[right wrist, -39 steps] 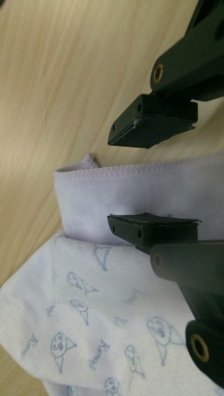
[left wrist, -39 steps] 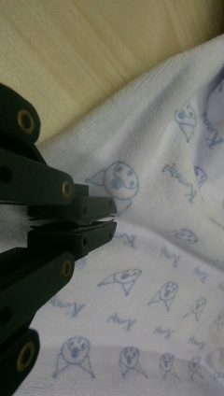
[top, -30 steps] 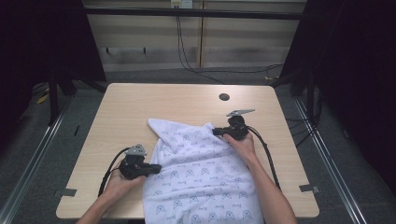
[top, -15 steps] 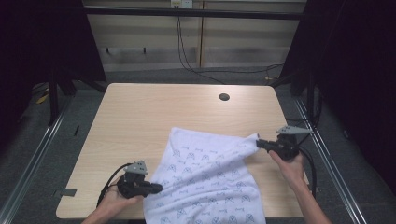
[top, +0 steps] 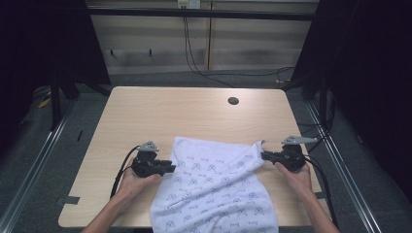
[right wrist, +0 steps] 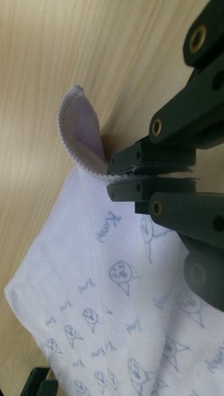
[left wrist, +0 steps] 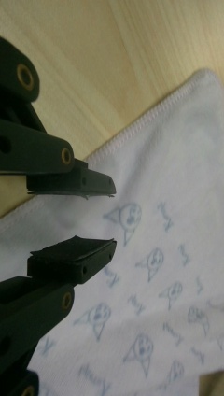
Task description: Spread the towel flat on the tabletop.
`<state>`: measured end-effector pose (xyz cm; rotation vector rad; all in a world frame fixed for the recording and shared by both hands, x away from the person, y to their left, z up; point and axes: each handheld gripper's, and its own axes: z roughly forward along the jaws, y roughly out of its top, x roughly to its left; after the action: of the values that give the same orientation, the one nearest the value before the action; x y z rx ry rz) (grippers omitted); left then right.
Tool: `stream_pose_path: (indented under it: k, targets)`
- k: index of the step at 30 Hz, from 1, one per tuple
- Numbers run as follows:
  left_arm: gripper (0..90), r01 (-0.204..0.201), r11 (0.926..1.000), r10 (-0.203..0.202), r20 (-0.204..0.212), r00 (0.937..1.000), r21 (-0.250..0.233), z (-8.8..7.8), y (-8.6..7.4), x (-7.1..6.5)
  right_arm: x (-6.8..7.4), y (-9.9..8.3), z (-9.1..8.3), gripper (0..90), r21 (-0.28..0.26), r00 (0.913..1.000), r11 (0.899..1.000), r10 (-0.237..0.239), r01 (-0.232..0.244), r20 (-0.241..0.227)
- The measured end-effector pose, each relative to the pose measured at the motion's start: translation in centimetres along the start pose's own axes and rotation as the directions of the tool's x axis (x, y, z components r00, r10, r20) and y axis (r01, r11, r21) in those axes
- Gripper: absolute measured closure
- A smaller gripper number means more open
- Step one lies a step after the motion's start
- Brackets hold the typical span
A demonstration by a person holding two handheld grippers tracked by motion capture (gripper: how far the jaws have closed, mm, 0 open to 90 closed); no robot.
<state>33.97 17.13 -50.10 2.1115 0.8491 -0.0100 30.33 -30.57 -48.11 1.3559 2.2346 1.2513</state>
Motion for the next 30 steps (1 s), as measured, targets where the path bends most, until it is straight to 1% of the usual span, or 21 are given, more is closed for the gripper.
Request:
stream_pose_path:
  k: [1,3,4,5,7,11,13,14,15,16,18,19,20,21,22,23,24,25,27,28,30]
  targets:
    - [65.9,-0.012,0.9999,0.012,0.003,0.9999,0.005,0.2,-0.2,0.0,-0.1,0.0,0.2,86.3,-0.004,1.0000,1.000,0.003,-0.003,-0.006]
    - [68.6,-0.052,0.9984,0.053,-0.027,0.9982,0.023,0.1,-0.3,-0.5,0.0,0.0,0.3,86.2,0.003,0.9999,1.000,0.007,-0.007,-0.008]
    - [74.1,-0.088,0.9952,0.091,-0.060,0.9940,0.042,0.0,-0.4,-1.0,0.0,-0.1,0.3,86.2,0.004,0.9999,1.000,0.003,-0.003,-0.010]
    - [80.9,-0.102,0.9936,0.105,-0.065,0.9923,0.049,-0.2,-0.5,-1.2,0.0,-0.3,0.2,86.2,0.006,0.9999,1.000,0.004,-0.004,-0.010]
    - [88.2,-0.095,0.9935,0.098,-0.057,0.9935,0.063,-0.7,-1.0,-1.7,0.2,-0.6,-0.1,86.2,0.003,0.9998,1.000,0.004,-0.004,-0.021]
    - [88.3,-0.104,0.9898,0.109,-0.043,0.9932,0.097,-1.9,-2.1,-2.6,0.5,-0.8,-0.5,86.3,0.009,0.9993,1.000,0.001,-0.001,-0.038]
    - [88.4,-0.136,0.9853,0.143,-0.060,0.9879,0.104,-2.4,-2.5,-2.9,0.6,-0.9,-0.3,86.3,0.014,0.9992,1.000,0.000,0.001,-0.039]
    - [88.5,-0.118,0.9886,0.125,-0.070,0.9898,0.094,-2.4,-2.4,-2.5,0.5,-0.6,0.0,86.3,0.019,0.9992,1.000,0.001,0.000,-0.040]
    - [88.5,-0.112,0.9890,0.120,-0.087,0.9889,0.096,-2.3,-2.2,-2.2,0.3,0.0,0.7,86.3,0.028,0.9994,1.000,-0.005,0.006,-0.034]
    - [88.5,-0.101,0.9905,0.113,-0.131,0.9850,0.093,-2.2,-1.9,-1.7,0.2,0.6,1.2,86.4,0.025,0.9996,1.000,-0.009,0.010,-0.028]
    - [88.4,-0.077,0.9935,0.091,-0.175,0.9803,0.084,-1.9,-1.0,-0.2,0.0,2.3,2.7,86.4,-0.011,0.9993,1.000,0.008,-0.009,-0.035]
    - [88.4,-0.054,0.9954,0.069,-0.202,0.9769,0.079,-1.8,-0.6,0.7,-0.1,3.2,3.6,86.4,-0.023,0.9993,1.000,0.011,-0.012,-0.036]
    - [88.3,-0.019,0.9983,0.031,-0.222,0.9745,0.055,-1.7,-0.2,2.0,-0.1,4.0,4.5,86.3,-0.028,0.9995,1.000,0.005,-0.006,-0.031]
    - [88.2,0.001,0.9990,0.009,-0.224,0.9745,0.046,-1.6,0.1,2.7,-0.2,4.9,5.4,86.1,-0.033,0.9995,0.999,0.011,-0.012,-0.030]
    - [88.1,0.010,0.9996,-0.003,-0.242,0.9703,0.025,-1.5,0.3,3.5,-0.3,5.4,5.8,85.8,-0.040,0.9996,0.999,0.015,-0.015,-0.024]
    - [88.2,0.016,0.9995,-0.008,-0.262,0.9649,0.028,-1.5,0.7,4.2,-0.5,5.9,6.3,85.4,-0.045,0.9997,0.999,0.018,-0.019,-0.015]
    - [87.7,0.038,0.9993,-0.037,-0.281,0.9590,0.001,-1.1,1.1,5.0,-0.8,6.3,6.7,84.3,-0.053,0.9994,0.998,0.033,-0.033,-0.014]
    - [87.5,0.047,0.9988,-0.049,-0.289,0.9561,-0.014,-0.9,1.4,5.6,-1.1,6.6,7.1,81.9,-0.050,0.9990,0.998,0.044,-0.045,-0.006]
    - [86.3,0.070,0.9968,-0.079,-0.305,0.9490,-0.040,-0.7,1.8,6.4,-1.3,6.6,7.4,67.7,-0.035,0.9985,0.998,0.047,-0.046,0.030]
    - [82.9,0.075,0.9958,-0.087,-0.309,0.9470,-0.053,-0.5,1.9,6.7,-1.1,6.1,7.2,63.5,-0.038,0.9979,0.998,0.044,-0.042,0.046]
    - [81.2,0.082,0.9948,-0.097,-0.296,0.9502,-0.060,-0.4,2.0,6.9,-0.8,5.8,6.9,61.7,-0.035,0.9989,0.999,0.029,-0.028,0.037]
